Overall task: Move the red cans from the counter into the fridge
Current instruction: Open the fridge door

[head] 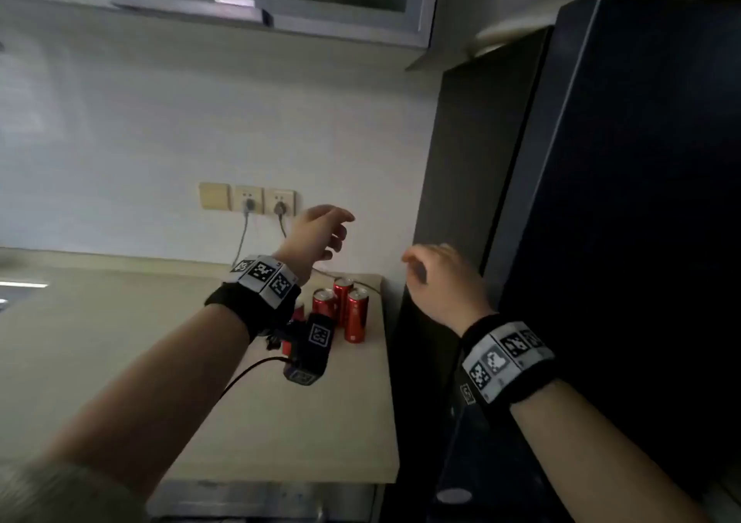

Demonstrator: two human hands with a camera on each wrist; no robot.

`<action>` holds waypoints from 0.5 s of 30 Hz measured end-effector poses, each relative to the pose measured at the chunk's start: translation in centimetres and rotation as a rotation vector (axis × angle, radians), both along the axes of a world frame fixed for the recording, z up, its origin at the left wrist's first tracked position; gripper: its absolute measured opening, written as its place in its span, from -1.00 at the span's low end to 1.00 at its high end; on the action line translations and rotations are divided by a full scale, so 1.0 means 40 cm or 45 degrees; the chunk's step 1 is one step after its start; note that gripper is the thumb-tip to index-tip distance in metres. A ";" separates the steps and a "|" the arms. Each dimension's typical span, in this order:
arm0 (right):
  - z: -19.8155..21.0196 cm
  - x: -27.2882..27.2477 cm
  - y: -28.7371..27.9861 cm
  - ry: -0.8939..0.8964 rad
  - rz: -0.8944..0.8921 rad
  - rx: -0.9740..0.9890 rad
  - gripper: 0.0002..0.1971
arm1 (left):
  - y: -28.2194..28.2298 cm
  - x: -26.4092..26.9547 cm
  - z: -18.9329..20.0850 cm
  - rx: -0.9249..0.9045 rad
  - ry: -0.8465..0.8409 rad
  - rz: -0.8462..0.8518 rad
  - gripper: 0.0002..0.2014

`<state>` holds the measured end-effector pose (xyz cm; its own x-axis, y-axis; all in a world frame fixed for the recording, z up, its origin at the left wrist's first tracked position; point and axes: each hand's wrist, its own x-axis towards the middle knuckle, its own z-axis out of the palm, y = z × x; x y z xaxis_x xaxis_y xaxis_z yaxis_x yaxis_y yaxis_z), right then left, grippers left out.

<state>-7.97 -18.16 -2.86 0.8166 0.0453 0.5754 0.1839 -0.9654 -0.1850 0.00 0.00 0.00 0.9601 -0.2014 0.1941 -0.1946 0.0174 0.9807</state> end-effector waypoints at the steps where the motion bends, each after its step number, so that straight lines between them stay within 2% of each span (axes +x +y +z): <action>1: -0.009 -0.001 -0.006 0.096 -0.082 -0.124 -0.76 | -0.009 0.004 -0.017 0.022 -0.001 -0.011 -0.86; 4: -0.037 -0.002 -0.031 0.277 -0.248 -0.420 -0.74 | -0.035 -0.005 -0.060 0.078 0.061 -0.045 -0.87; 8: -0.061 -0.014 -0.059 0.377 -0.355 -0.660 -0.73 | -0.075 -0.027 -0.112 0.113 0.118 -0.075 -0.85; 11: -0.075 -0.022 -0.073 0.500 -0.444 -0.928 -0.70 | -0.112 -0.048 -0.154 0.189 0.132 -0.097 -0.84; 15: -0.084 -0.014 -0.083 0.586 -0.519 -1.151 -0.64 | -0.165 -0.070 -0.222 0.306 0.151 -0.219 -0.84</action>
